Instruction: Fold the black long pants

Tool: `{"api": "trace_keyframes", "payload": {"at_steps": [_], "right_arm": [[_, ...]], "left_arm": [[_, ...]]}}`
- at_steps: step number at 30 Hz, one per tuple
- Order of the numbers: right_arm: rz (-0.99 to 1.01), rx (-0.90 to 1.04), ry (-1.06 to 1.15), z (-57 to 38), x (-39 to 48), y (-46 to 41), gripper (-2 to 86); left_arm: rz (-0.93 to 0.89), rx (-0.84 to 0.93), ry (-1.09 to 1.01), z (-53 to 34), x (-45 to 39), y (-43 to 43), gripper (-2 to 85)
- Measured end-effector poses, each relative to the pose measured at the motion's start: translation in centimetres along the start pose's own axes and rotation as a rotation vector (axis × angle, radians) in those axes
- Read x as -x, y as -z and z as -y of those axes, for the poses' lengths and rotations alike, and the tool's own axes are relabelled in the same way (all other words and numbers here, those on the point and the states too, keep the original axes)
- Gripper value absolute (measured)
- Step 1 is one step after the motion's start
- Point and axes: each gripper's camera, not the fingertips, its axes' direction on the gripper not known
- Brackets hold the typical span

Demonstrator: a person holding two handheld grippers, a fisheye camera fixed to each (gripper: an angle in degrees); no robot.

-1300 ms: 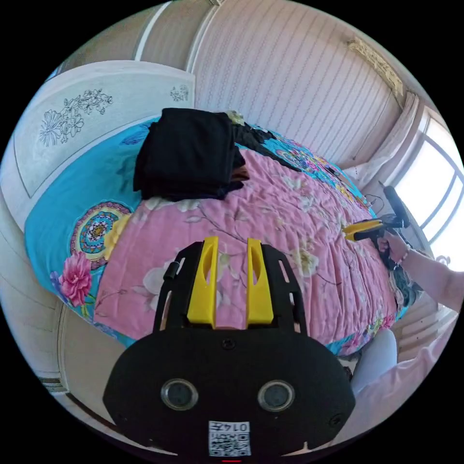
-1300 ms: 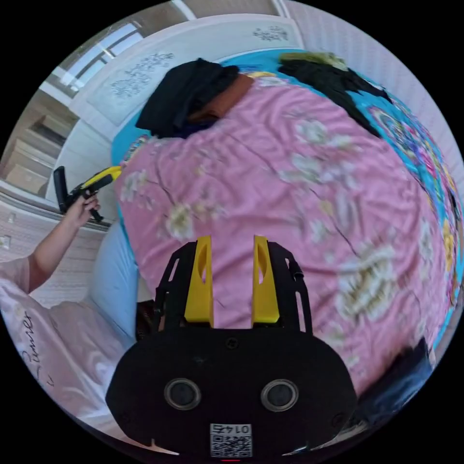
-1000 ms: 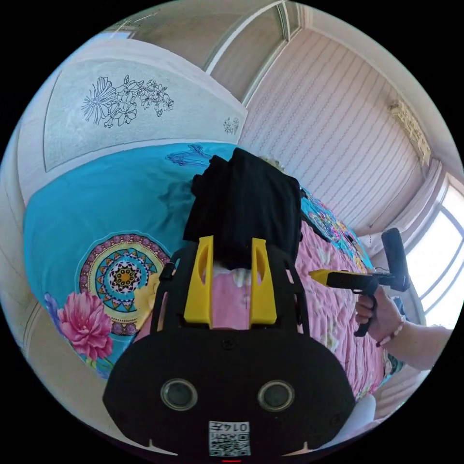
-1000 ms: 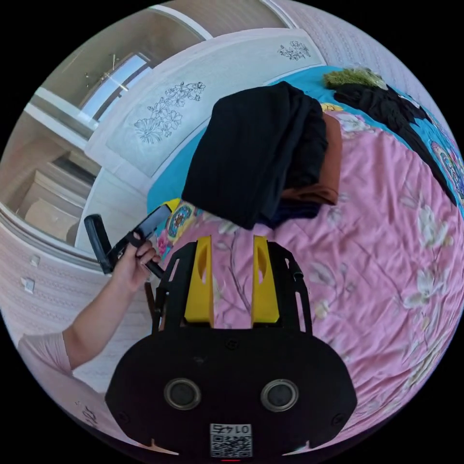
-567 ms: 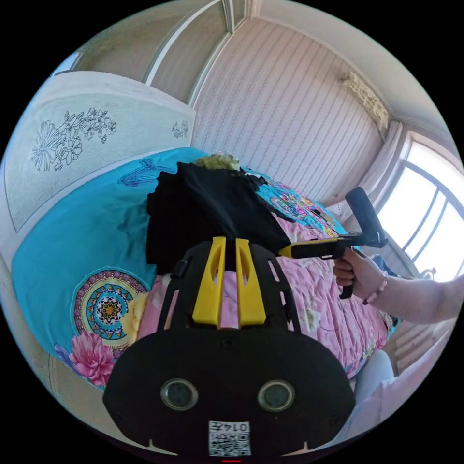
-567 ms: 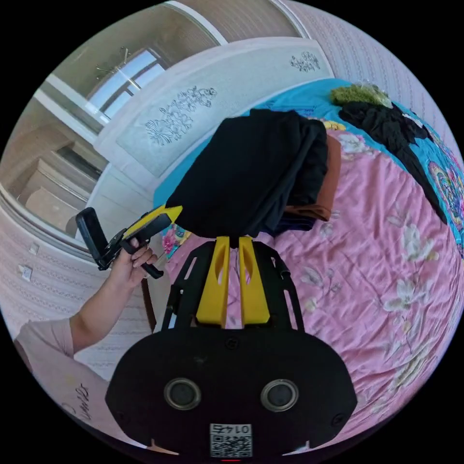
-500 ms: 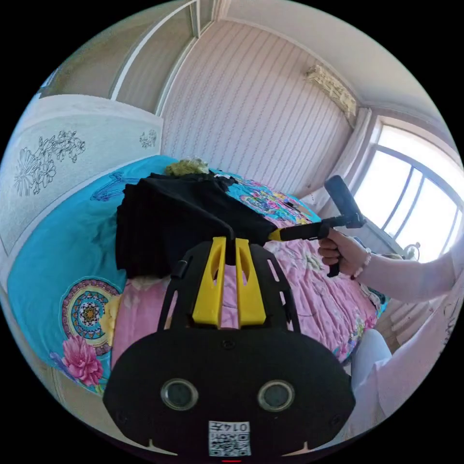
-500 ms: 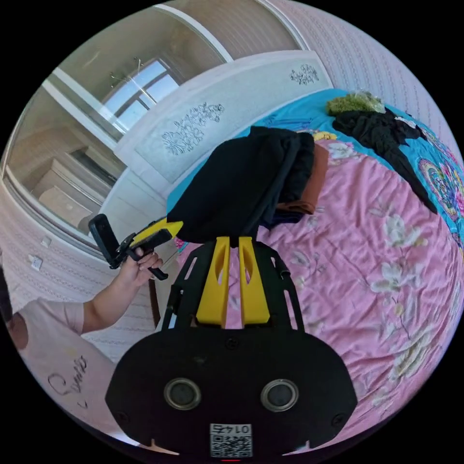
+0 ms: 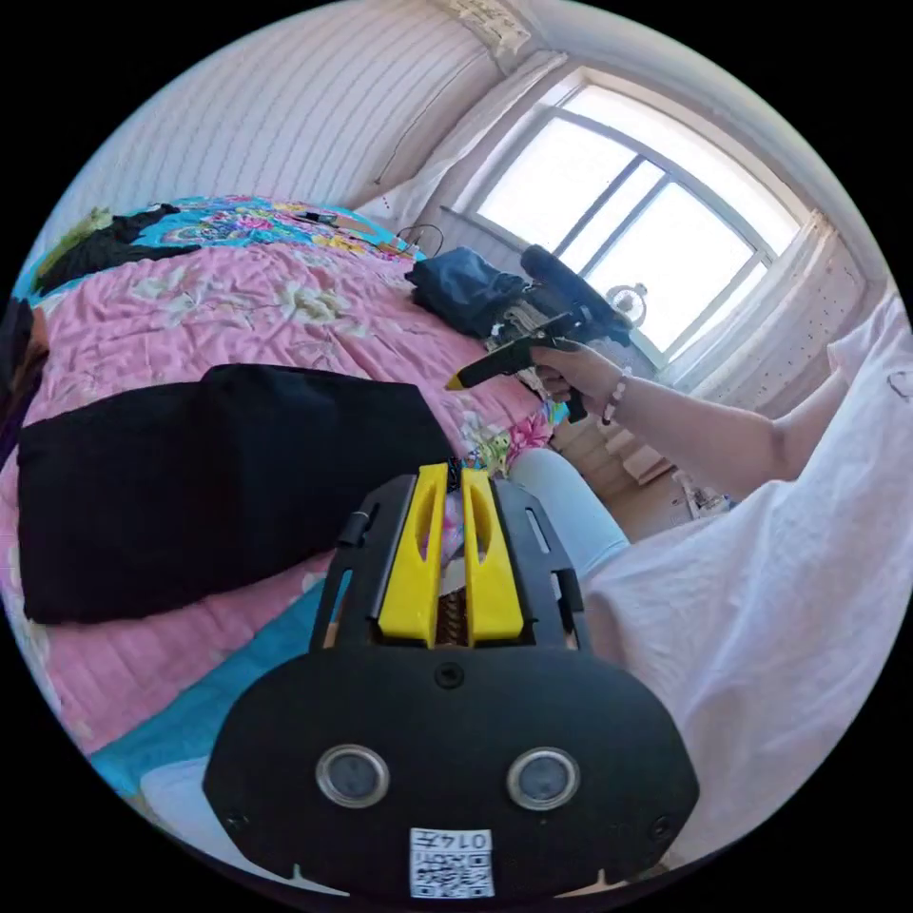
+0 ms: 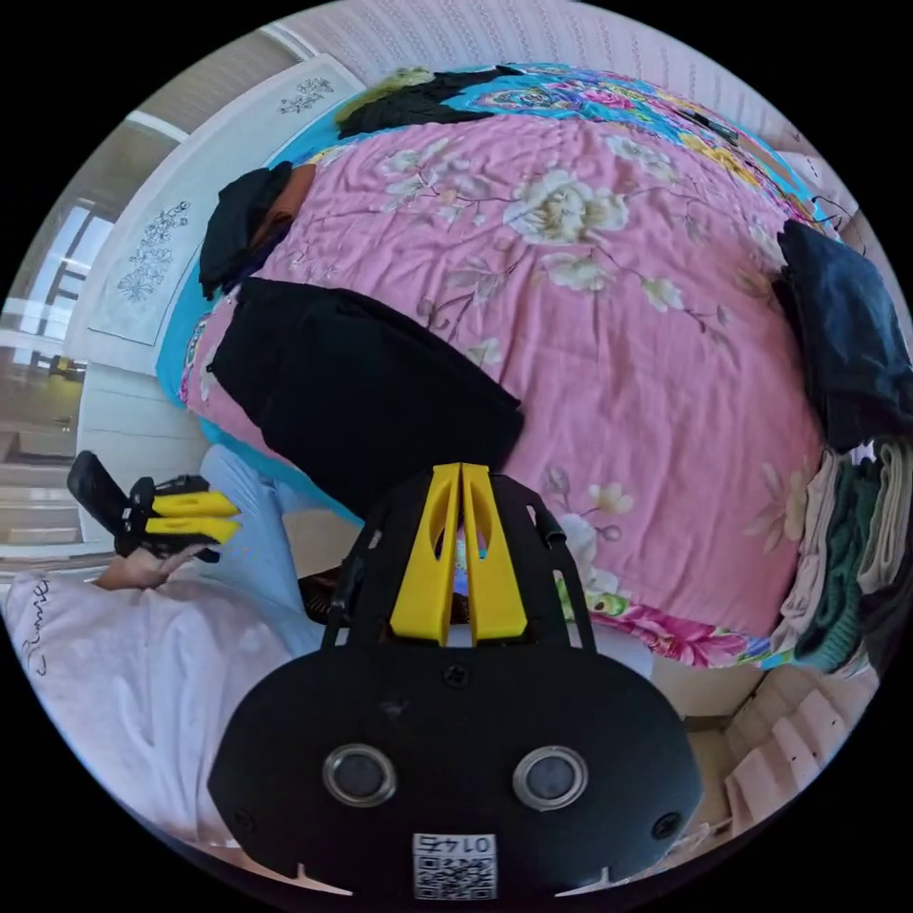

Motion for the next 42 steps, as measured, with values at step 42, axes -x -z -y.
{"api": "trace_keyframes", "payload": {"at_steps": [42], "right_arm": [[0.133,-0.141,0.185,4.7,6.9,1.9,10.4]], "left_arm": [[0.365,-0.321,0.864,-16.6,23.5,16.8,10.7]]}}
